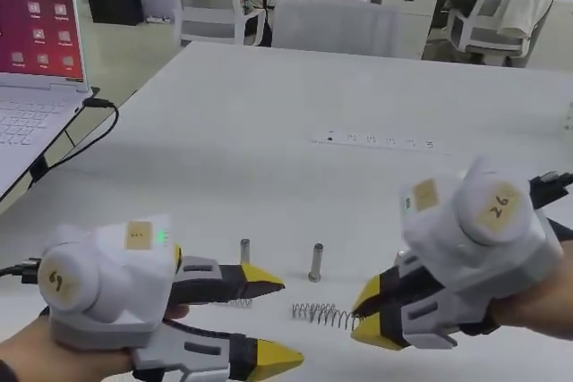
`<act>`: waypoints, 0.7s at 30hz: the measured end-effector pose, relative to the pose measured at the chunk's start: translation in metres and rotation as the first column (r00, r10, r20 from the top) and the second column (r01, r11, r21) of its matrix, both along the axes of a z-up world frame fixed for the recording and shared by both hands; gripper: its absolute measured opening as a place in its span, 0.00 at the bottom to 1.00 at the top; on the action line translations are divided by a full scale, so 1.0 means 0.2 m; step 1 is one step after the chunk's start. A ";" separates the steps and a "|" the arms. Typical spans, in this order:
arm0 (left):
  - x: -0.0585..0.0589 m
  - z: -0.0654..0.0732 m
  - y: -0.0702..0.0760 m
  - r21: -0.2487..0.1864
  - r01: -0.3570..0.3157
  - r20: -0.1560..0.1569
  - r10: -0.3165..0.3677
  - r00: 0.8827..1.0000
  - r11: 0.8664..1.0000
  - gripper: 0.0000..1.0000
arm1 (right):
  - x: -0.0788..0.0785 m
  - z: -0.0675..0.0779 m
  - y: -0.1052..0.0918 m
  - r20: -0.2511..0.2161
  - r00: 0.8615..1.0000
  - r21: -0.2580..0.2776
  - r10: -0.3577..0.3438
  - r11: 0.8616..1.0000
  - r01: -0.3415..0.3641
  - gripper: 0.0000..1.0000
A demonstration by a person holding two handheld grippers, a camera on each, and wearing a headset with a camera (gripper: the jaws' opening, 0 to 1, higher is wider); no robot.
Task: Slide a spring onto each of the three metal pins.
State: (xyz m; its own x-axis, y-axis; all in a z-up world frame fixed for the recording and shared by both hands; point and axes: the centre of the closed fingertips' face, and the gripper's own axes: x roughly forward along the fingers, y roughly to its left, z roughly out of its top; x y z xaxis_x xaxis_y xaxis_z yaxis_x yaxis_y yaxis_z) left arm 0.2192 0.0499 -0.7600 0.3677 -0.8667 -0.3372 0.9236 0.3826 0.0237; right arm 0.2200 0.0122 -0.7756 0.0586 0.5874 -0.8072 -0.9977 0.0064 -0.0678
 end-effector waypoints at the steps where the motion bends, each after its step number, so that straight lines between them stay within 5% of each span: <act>1: 0.00 0.00 0.00 0.004 0.003 0.005 -0.003 1.000 1.000 0.36 | 0.00 0.00 0.00 -0.002 1.000 0.000 0.005 1.000 -0.005 0.08; 8: -0.02 0.01 -0.03 0.014 0.047 0.033 -0.048 0.998 0.999 0.26 | -0.02 -0.02 0.04 -0.002 0.999 -0.014 0.043 0.999 -0.043 0.08; 21: -0.05 -0.04 -0.06 0.060 0.104 0.036 -0.106 0.994 0.993 0.15 | -0.07 -0.05 0.06 -0.007 0.994 -0.027 0.107 0.994 -0.107 0.08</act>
State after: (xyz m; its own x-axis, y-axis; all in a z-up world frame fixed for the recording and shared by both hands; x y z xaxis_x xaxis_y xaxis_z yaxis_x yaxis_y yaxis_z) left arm 0.2088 0.0377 -0.7689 0.2896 -0.8806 -0.3751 0.9565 0.2805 0.0800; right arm 0.2056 0.0251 -0.7851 -0.0081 0.5674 -0.8234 -0.9929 -0.1024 -0.0607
